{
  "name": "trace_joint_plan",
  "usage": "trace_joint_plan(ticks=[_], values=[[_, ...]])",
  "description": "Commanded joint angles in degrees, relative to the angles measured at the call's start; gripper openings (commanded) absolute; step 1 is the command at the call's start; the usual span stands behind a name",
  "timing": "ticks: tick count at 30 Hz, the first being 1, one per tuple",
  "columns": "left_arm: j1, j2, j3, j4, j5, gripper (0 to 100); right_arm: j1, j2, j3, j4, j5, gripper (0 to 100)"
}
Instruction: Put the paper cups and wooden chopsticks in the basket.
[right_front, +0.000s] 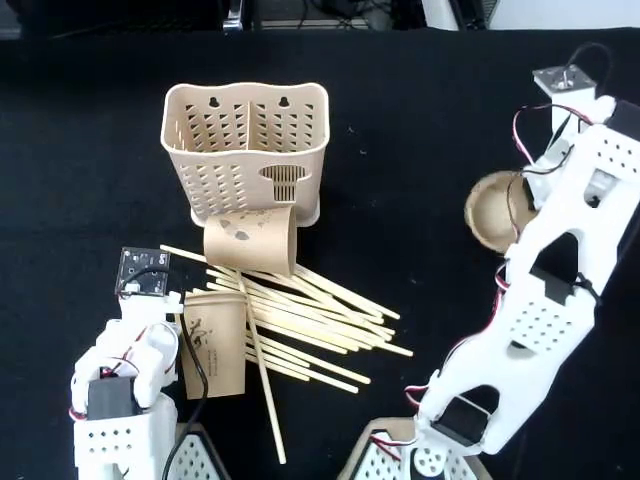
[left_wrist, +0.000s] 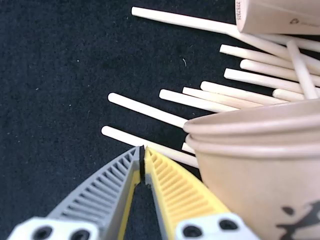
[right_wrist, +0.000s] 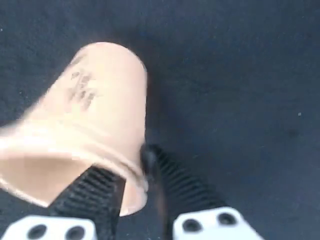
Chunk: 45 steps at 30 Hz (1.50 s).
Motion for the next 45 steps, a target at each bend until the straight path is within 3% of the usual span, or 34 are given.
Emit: trace_joint_plan(ticks=[1, 8, 20, 29, 42, 45], values=[[0.3, -0.6, 0.9, 1.1, -0.4, 3, -0.7, -5.3, -2.1, 0.8, 0.7, 1.2], [0.2, -0.6, 0.9, 1.1, -0.4, 3, 0.5, -8.4, 1.8, 0.9, 3.0, 1.2], [0.2, -0.6, 0.9, 1.1, -0.4, 3, 0.0, -33.7, 34.3, 0.4, 6.9, 1.2], [0.2, -0.6, 0.9, 1.1, -0.4, 3, -0.9, -41.6, 55.8, -13.7, 7.5, 1.2], [0.2, -0.6, 0.9, 1.1, -0.4, 3, -7.2, -34.2, 57.9, -17.1, 4.7, 1.6], [0.2, -0.6, 0.9, 1.1, -0.4, 3, -7.4, -31.0, 53.9, -17.0, 2.4, 6.8]])
